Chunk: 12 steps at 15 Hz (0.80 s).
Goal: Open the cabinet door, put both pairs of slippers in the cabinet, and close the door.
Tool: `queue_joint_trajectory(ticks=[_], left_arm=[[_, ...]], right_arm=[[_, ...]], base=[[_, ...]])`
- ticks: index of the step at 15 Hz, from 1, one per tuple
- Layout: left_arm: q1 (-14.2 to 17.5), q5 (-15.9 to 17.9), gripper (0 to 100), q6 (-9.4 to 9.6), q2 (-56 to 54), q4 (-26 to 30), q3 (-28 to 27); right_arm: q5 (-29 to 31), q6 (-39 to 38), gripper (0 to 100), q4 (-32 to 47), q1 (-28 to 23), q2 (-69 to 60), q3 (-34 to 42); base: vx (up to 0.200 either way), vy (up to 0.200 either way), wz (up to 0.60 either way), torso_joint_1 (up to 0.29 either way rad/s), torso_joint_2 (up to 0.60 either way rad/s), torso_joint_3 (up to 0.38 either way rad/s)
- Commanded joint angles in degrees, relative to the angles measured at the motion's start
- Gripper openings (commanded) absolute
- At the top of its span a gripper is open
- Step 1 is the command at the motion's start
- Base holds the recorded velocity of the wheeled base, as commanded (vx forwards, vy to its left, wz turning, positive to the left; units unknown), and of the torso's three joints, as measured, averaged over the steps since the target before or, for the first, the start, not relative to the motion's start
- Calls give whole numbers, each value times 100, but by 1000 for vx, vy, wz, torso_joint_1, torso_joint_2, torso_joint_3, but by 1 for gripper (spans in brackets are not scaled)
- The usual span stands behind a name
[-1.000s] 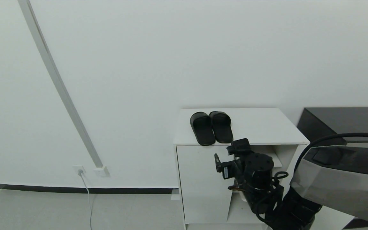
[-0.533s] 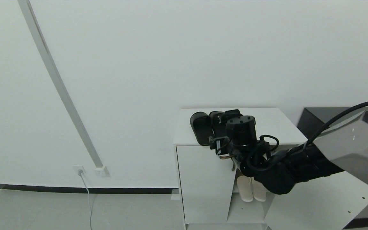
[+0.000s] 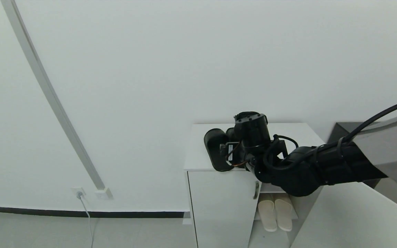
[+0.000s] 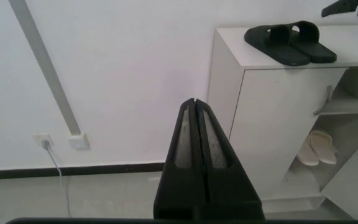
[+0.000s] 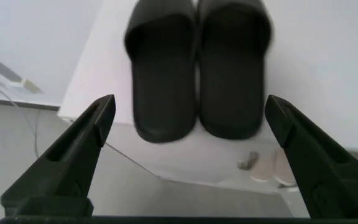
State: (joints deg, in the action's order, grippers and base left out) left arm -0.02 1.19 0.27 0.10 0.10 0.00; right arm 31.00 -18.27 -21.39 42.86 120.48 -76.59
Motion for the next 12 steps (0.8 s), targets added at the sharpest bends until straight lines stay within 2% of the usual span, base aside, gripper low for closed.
queue_joint_trajectory(ticks=[1, 3, 7, 9, 12], left_arm=[[2, 4, 0, 0, -1, -1, 0], [2, -5, 0, 0, -1, -1, 0], [2, -5, 0, -9, -1, -1, 0], [2, -5, 0, -9, -1, -1, 0], [-6, -5, 0, -9, -1, -1, 0]], right_arm=[[-6, -36, 100, -119, 82, 107, 206], [2, -36, 100, -418, 135, 274, 435], [-15, 61, 100, -1086, 100, 846, 444], [-217, 219, 100, -1323, -24, 1092, 373], [-252, 509, 100, -1657, -252, 1478, 4]], base=[[200, 0, 0, -2, 2, 2], [200, 0, 0, 5, 5, 0], [0, 0, 0, 0, 0, 0], [0, 0, 0, 0, 0, 0], [0, 0, 0, 0, 0, 0]])
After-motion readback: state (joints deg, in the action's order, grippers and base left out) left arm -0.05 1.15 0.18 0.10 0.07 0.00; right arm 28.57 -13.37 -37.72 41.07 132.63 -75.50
